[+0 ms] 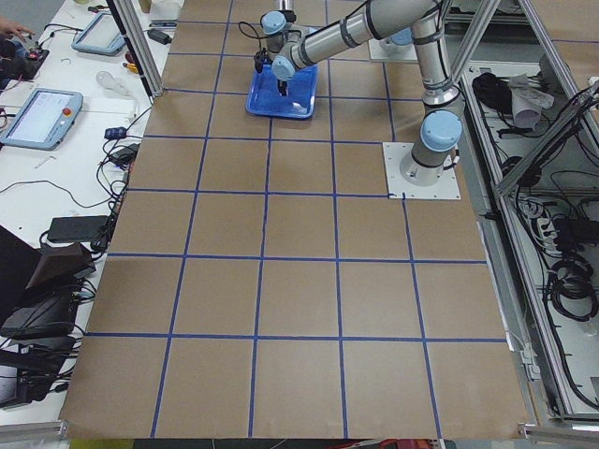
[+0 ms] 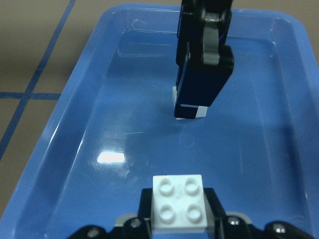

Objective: Assemble white blocks and place on blue tray

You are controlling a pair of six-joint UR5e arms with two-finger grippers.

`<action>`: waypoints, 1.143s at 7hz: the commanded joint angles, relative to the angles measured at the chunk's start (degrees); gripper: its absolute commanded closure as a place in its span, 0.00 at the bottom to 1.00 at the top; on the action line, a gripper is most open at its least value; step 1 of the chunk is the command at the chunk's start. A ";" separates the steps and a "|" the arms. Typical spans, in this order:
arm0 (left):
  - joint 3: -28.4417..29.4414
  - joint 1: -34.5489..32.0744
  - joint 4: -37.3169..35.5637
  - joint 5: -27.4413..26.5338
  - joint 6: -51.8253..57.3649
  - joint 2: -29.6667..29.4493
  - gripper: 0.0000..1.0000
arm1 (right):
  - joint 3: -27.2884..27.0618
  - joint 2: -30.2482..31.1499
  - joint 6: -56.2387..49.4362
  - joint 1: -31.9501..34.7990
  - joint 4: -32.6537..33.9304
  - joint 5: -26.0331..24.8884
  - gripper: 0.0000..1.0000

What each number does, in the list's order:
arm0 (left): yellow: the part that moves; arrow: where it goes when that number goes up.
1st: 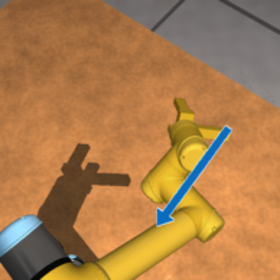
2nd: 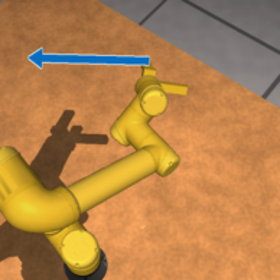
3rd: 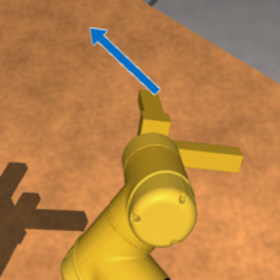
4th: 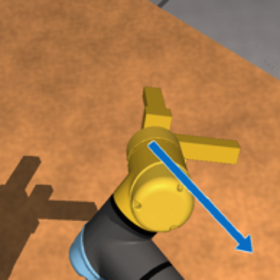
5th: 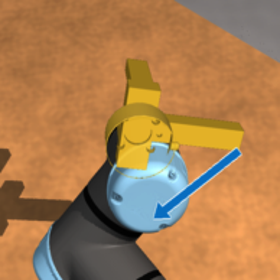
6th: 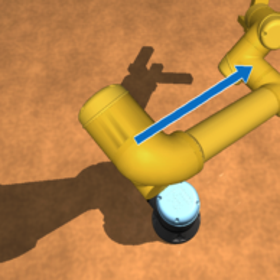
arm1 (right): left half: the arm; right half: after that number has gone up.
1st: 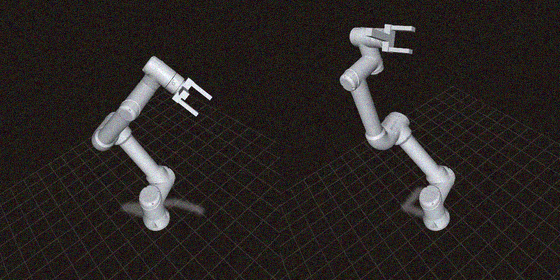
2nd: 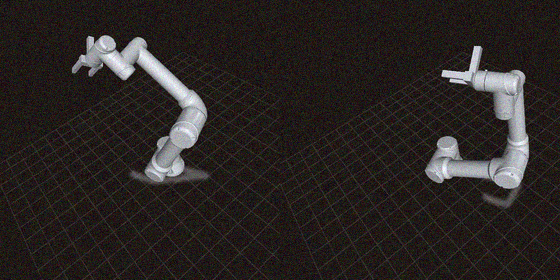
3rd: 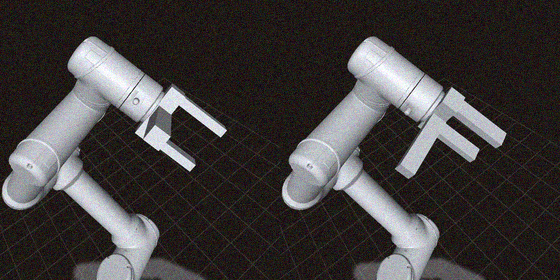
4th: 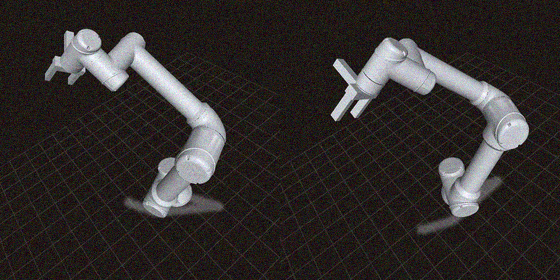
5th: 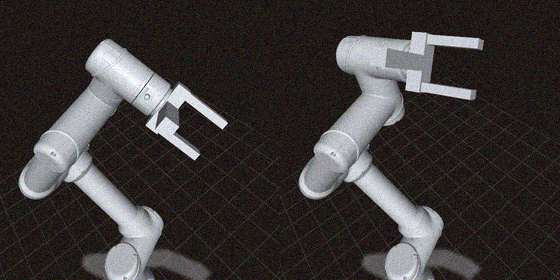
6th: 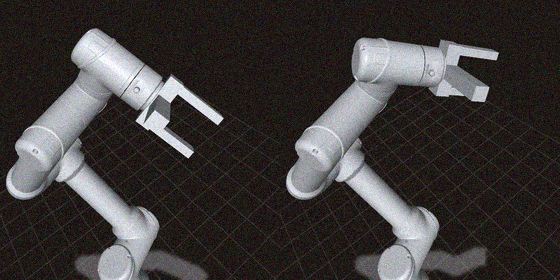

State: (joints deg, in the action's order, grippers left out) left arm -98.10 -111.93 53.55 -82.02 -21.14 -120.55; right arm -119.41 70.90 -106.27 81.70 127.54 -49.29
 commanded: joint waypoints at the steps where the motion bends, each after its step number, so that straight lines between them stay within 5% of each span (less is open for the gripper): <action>1: 0.01 -0.13 0.06 -0.16 -0.66 0.06 0.02 | -1.70 -1.73 5.24 0.73 5.43 1.11 1.00; 5: 0.71 2.84 1.90 -0.86 0.74 4.79 0.00 | -0.83 -6.20 7.40 1.96 13.43 4.53 1.00; 8: 3.16 9.16 11.62 -4.90 9.42 10.23 0.00 | 0.06 -6.21 8.89 6.01 13.44 4.11 1.00</action>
State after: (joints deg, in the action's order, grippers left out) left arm -96.27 -105.59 61.01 -85.78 -14.72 -112.53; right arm -119.58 64.75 -97.78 86.73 140.86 -45.20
